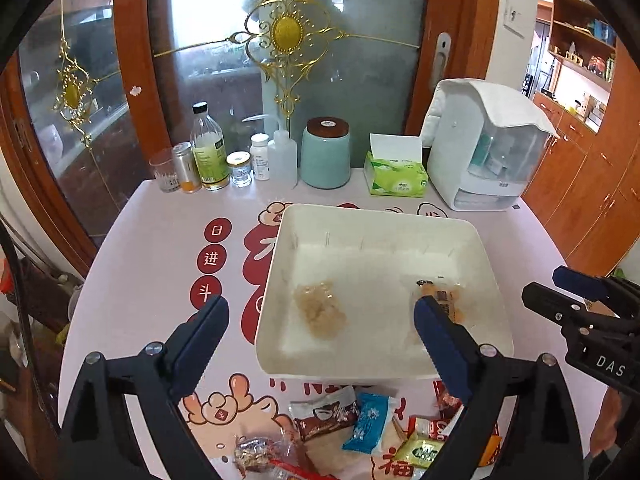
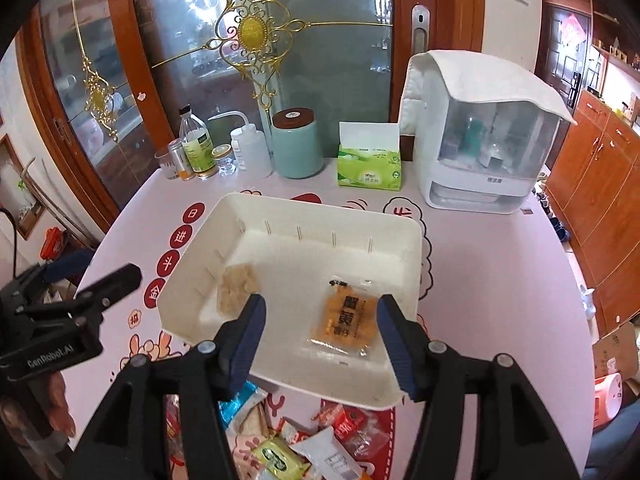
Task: Organize snacks
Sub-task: 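Lower both held bags into the white tray and open both grippers, then grasp the clear crumb-filled bag with the left gripper while the right grasps the white printed bag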
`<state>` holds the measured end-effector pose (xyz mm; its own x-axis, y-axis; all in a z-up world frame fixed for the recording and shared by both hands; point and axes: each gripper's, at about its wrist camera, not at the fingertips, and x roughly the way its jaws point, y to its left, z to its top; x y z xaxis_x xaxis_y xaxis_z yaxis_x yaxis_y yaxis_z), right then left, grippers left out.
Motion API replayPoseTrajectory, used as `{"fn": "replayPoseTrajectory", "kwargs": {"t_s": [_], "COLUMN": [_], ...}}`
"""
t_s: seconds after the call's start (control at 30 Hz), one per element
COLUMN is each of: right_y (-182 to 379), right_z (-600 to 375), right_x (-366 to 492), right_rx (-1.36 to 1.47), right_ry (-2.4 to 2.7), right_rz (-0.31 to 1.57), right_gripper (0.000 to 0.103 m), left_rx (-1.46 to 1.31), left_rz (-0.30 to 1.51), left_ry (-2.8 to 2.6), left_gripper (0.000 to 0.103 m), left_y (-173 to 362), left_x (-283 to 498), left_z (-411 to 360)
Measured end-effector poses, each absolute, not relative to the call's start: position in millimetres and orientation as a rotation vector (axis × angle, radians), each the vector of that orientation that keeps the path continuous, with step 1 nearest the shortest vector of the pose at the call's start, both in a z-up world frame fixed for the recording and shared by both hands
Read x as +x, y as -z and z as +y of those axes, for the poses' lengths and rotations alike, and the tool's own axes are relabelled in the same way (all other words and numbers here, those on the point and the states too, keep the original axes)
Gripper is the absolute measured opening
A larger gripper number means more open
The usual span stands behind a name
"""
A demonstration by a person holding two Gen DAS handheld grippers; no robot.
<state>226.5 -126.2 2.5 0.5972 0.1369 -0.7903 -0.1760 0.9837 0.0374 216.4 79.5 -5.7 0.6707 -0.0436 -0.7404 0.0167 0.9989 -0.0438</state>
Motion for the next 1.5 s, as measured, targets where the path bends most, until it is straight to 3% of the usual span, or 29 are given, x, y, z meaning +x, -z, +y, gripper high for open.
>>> {"fn": "replayPoseTrajectory", "kwargs": {"t_s": [0.7, 0.87, 0.97, 1.23, 1.5], "right_y": [-42.1, -50.9, -52.3, -24.1, 40.6], "right_z": [-161.8, -172.3, -180.9, -222.1, -260.0], "right_x": [123.0, 91.5, 74.0, 46.7, 35.2], "right_rx": [-0.023, -0.037, -0.041, 0.029, 0.119], "right_ry": [-0.204, -0.208, -0.193, -0.127, -0.009], "right_rz": [0.892, 0.879, 0.873, 0.928, 1.063], "right_gripper": [0.059, 0.065, 0.07, 0.076, 0.08], "left_rx": [-0.043, -0.032, -0.014, 0.043, 0.087], "left_rz": [0.816, 0.8, 0.788, 0.839, 0.952], "left_ry": [0.12, 0.152, 0.168, 0.179, 0.107], "left_gripper": [0.093, 0.094, 0.1, 0.101, 0.101], "left_y": [-43.0, -51.4, -51.3, -11.4, 61.3], "left_x": [116.2, 90.3, 72.8, 44.9, 37.2], "left_z": [46.0, 38.1, 33.4, 21.6, 19.3]}}
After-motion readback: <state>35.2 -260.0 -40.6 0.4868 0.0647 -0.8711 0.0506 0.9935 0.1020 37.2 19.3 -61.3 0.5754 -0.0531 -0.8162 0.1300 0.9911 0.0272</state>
